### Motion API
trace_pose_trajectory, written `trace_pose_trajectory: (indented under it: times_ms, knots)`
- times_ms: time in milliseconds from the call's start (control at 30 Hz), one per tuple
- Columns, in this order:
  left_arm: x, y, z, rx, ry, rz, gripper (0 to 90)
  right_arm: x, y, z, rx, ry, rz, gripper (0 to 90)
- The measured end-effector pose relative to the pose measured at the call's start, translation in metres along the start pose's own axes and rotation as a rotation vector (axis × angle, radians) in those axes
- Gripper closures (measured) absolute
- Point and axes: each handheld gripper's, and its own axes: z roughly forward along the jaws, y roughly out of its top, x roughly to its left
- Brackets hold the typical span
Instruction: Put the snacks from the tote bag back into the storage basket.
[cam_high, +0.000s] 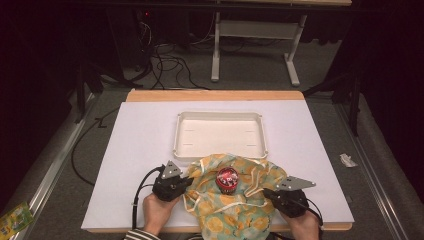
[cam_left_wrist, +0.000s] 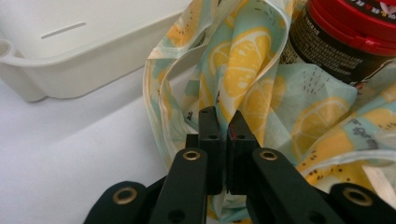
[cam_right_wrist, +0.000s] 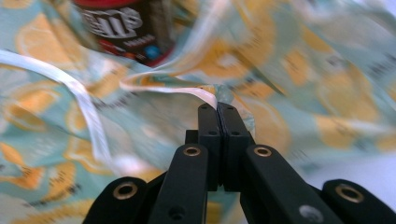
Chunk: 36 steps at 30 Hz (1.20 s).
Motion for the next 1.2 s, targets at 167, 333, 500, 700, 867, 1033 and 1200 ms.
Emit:
trace_pose_trajectory:
  times_ms: [167,333,500,700,867,1033,1200]
  knots:
    - [0.001,0.0,0.0,0.005,0.003,0.001,87.6,-0.016,-0.016,-0.006,0.015,-0.037,0.057,90.0]
    - [0.001,-0.001,0.0,0.009,0.005,-0.001,87.6,-0.028,-0.022,-0.007,0.048,-0.058,0.071,90.0]
    - [0.001,0.0,0.0,0.009,0.002,-0.001,87.6,-0.032,-0.02,-0.004,0.059,-0.064,0.078,89.7]
    - [0.0,0.0,-0.002,0.01,-0.008,0.004,87.6,-0.027,-0.011,-0.01,0.013,-0.057,0.073,71.6]
    - [-0.001,0.001,-0.002,0.004,-0.008,0.006,87.6,-0.026,-0.001,-0.024,-0.043,-0.04,0.072,64.5]
    - [-0.002,0.001,-0.002,0.001,-0.012,0.009,87.6,-0.026,0.009,-0.04,-0.098,-0.034,0.065,59.3]
    - [-0.003,0.002,-0.003,-0.002,-0.015,0.016,87.5,-0.019,0.021,-0.051,-0.142,-0.012,0.034,67.0]
